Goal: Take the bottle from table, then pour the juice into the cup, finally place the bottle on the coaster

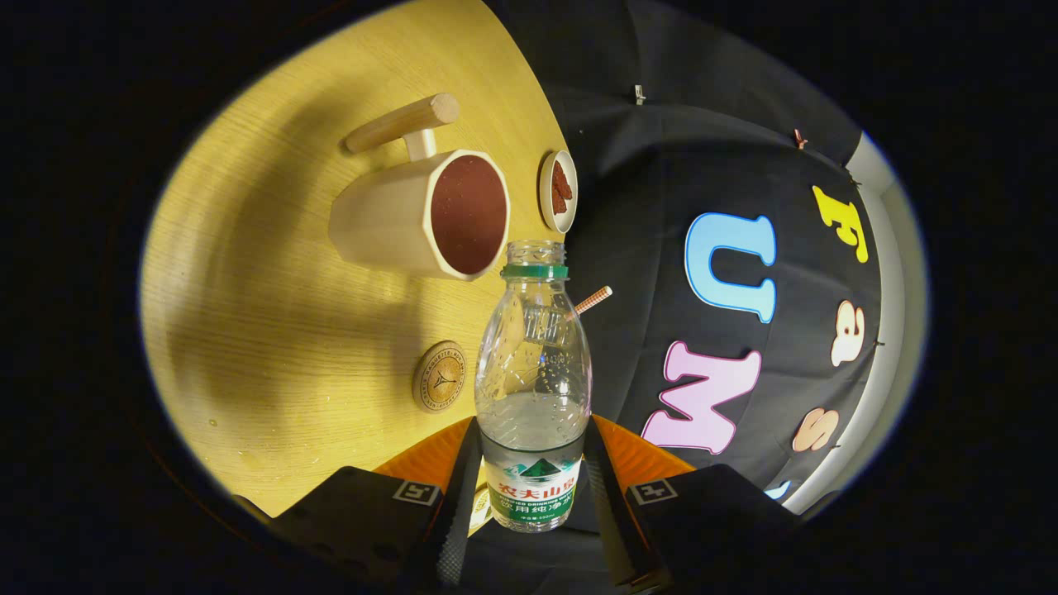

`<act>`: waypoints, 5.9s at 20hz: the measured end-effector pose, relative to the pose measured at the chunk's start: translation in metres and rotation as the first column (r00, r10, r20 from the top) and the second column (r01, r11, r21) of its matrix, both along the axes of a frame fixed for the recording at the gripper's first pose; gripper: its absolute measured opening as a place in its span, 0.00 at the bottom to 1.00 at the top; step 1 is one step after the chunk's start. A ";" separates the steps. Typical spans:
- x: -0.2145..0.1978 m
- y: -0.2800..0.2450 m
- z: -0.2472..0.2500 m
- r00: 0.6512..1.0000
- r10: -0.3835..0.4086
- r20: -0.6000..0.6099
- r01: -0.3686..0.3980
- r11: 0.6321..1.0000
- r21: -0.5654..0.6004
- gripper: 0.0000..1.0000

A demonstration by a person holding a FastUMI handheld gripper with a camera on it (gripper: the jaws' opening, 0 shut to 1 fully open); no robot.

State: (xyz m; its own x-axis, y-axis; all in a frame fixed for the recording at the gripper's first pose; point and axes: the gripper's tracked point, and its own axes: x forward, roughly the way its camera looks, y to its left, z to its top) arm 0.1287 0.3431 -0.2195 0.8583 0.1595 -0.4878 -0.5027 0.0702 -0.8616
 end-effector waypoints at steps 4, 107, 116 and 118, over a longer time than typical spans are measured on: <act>-0.001 -0.002 0.001 1.000 0.008 0.000 -0.008 1.000 -0.029 0.68; 0.008 0.029 0.013 0.937 -0.082 -0.339 0.331 0.512 0.792 0.69; 0.036 0.016 0.039 0.948 -0.038 -0.317 0.316 0.247 0.916 0.69; 0.042 0.008 0.035 0.944 -0.049 -0.326 0.329 0.205 0.922 0.69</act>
